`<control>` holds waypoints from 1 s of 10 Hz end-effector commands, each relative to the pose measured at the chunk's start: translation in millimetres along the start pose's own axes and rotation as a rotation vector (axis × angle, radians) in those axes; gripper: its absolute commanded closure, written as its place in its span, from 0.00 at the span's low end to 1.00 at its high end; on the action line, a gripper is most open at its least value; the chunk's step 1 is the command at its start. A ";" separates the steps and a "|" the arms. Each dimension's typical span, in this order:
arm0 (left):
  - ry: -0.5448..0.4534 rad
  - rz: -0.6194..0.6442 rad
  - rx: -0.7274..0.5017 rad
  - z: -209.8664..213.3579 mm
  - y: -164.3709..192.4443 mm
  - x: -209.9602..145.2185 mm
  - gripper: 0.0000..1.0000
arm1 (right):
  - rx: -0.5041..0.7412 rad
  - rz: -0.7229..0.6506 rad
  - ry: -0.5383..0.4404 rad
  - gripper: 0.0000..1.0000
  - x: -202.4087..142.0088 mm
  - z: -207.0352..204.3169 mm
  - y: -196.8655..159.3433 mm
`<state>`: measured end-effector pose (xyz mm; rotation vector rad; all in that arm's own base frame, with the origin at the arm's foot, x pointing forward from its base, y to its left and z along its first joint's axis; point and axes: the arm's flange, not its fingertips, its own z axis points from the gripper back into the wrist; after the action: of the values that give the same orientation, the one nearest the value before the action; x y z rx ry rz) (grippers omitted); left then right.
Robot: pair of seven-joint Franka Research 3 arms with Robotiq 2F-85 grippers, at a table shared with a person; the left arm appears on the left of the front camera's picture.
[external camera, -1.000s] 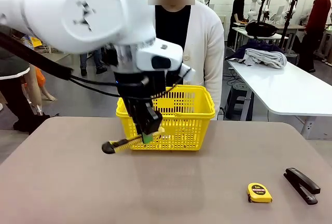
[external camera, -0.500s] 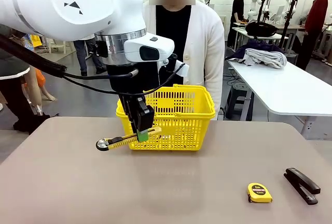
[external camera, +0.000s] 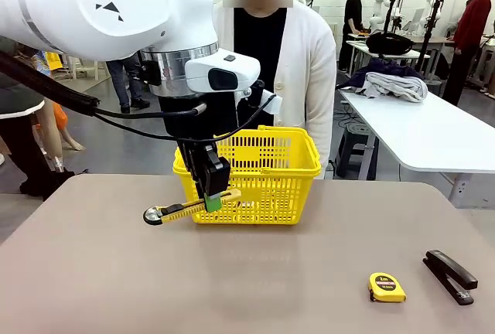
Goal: Place the items the person wants into the basket.
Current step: Pick up the item the person points to and place it in the Market Basket.
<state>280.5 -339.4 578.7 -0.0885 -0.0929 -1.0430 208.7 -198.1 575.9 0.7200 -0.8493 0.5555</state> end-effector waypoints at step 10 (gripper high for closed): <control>-0.019 -0.388 0.294 -3.2 169.0 180.6 0.74 | 0.014 0.014 -0.026 0.00 1.7 -0.8 -1.0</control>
<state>500.0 -405.1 586.3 0.1863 -0.2892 -1.3672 208.5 -198.1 576.0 0.7198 -0.8500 0.5557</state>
